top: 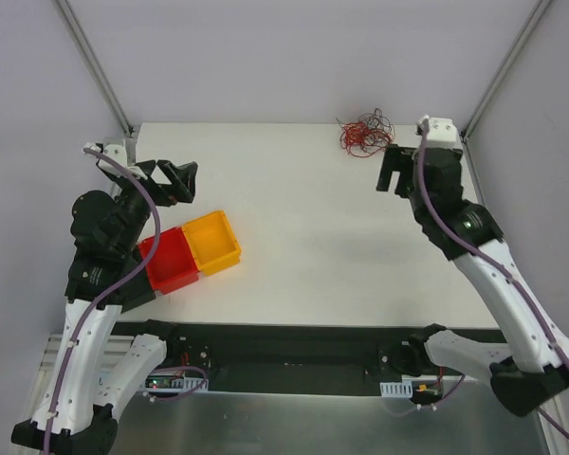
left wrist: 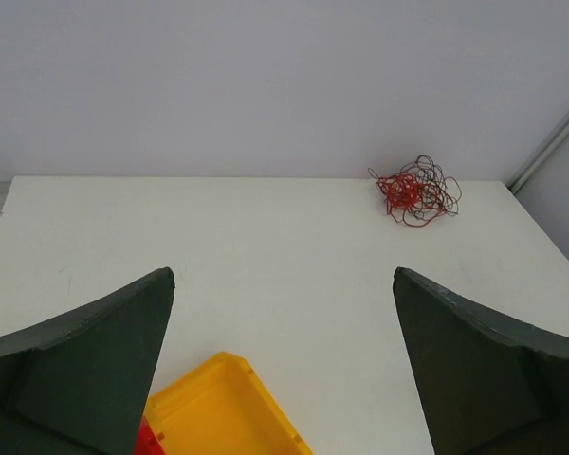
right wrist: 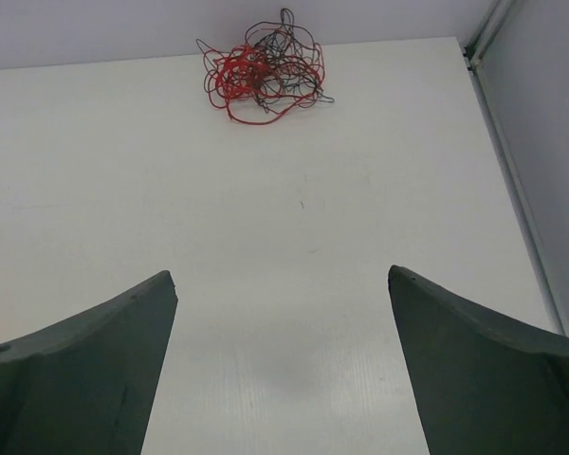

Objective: Untangle the cables

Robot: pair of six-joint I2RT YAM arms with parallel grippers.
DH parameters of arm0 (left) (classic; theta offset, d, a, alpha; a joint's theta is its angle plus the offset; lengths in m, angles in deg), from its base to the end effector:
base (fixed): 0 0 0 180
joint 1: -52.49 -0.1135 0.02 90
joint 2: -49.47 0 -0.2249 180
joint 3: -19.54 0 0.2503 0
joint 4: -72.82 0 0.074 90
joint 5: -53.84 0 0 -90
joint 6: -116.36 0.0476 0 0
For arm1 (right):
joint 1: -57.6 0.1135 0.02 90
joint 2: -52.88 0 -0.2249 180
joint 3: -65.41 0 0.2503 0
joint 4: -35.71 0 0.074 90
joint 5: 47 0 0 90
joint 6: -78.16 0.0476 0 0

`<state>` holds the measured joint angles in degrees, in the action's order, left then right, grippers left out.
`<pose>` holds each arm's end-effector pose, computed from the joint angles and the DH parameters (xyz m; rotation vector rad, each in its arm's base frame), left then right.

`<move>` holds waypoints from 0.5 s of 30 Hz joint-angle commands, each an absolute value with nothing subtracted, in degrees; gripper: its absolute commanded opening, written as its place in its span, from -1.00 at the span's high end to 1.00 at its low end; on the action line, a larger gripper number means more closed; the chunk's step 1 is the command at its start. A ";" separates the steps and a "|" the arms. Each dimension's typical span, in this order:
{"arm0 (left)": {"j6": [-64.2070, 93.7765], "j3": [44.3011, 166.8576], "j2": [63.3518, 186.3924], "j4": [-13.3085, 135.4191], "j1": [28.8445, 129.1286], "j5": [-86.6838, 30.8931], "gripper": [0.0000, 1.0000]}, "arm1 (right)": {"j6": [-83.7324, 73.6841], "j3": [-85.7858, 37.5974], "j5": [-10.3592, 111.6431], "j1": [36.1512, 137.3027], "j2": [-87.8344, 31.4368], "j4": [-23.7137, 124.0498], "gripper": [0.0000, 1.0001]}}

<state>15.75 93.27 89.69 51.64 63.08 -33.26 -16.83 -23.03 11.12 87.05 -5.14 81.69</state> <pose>0.1723 -0.0347 0.4229 0.0426 1.3635 -0.3455 0.2100 0.0897 0.4003 -0.1567 1.7986 -0.2086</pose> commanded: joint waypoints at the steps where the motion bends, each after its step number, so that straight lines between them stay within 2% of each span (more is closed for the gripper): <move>1: 16.35 92.12 92.61 55.08 64.00 -31.33 -0.98 | -12.12 -23.35 20.56 82.23 -19.60 64.47 -0.92; 6: 14.33 91.77 97.36 56.05 64.18 -24.39 -0.98 | 0.36 -28.15 31.12 72.03 -40.06 46.43 -0.92; 10: 13.18 91.68 100.17 57.02 64.18 -20.08 -0.98 | 13.71 -44.31 46.74 64.91 -61.85 41.85 -0.95; 12: 12.83 91.68 100.97 57.54 64.18 -18.41 -0.98 | 18.20 -56.15 52.29 62.53 -71.78 44.80 -0.95; 15: 12.48 91.77 102.02 57.81 64.18 -17.79 -0.98 | 23.83 -67.35 53.72 61.38 -82.26 49.30 -0.94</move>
